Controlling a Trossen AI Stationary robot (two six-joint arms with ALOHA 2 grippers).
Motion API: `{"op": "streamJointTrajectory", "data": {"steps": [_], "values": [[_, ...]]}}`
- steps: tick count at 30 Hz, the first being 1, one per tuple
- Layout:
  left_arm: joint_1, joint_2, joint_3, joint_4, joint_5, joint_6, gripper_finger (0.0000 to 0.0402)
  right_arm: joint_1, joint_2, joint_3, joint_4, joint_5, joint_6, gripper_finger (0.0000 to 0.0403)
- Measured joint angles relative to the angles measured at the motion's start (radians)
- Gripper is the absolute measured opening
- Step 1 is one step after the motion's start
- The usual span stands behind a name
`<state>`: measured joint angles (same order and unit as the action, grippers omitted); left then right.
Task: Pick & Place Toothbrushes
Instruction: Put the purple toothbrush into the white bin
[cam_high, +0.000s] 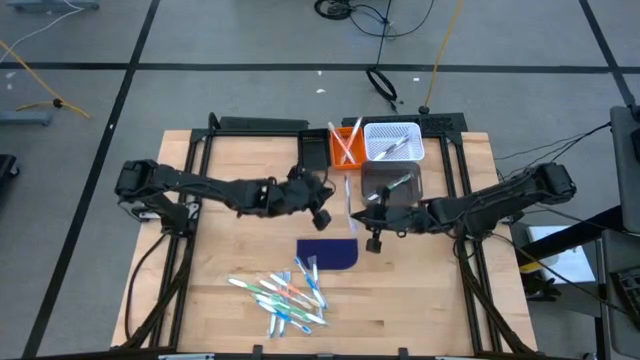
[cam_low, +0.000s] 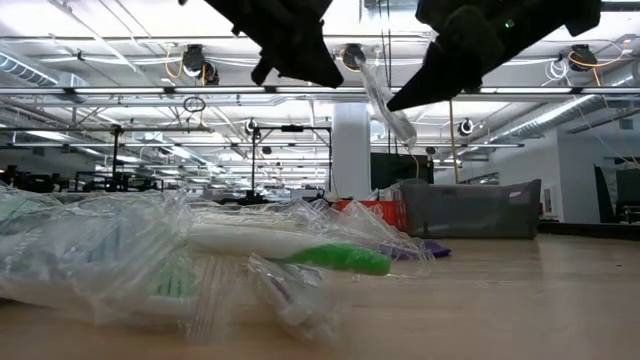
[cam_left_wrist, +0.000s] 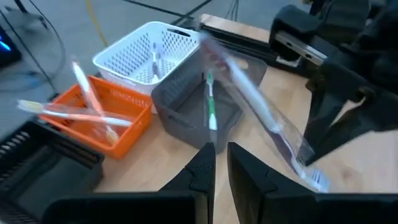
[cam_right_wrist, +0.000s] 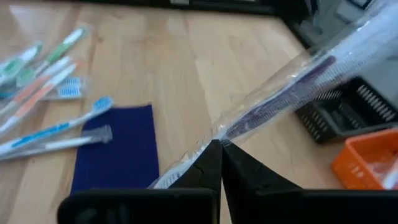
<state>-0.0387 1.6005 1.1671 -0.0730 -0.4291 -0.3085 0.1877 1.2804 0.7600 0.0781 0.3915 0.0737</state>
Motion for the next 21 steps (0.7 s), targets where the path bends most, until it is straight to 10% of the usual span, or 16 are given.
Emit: {"op": "streamJointTrajectory", "data": {"steps": [13,21], "values": [[0.138,0.000,0.000,0.207,0.400,-0.042,0.0044,-0.024,-0.063,-0.024,0.073,0.001,-0.076,0.0000],[0.146,0.000,0.000,0.216,0.425,-0.072,0.0049,-0.032,-0.079,-0.024,0.115,0.010,-0.110,0.0000]]}}
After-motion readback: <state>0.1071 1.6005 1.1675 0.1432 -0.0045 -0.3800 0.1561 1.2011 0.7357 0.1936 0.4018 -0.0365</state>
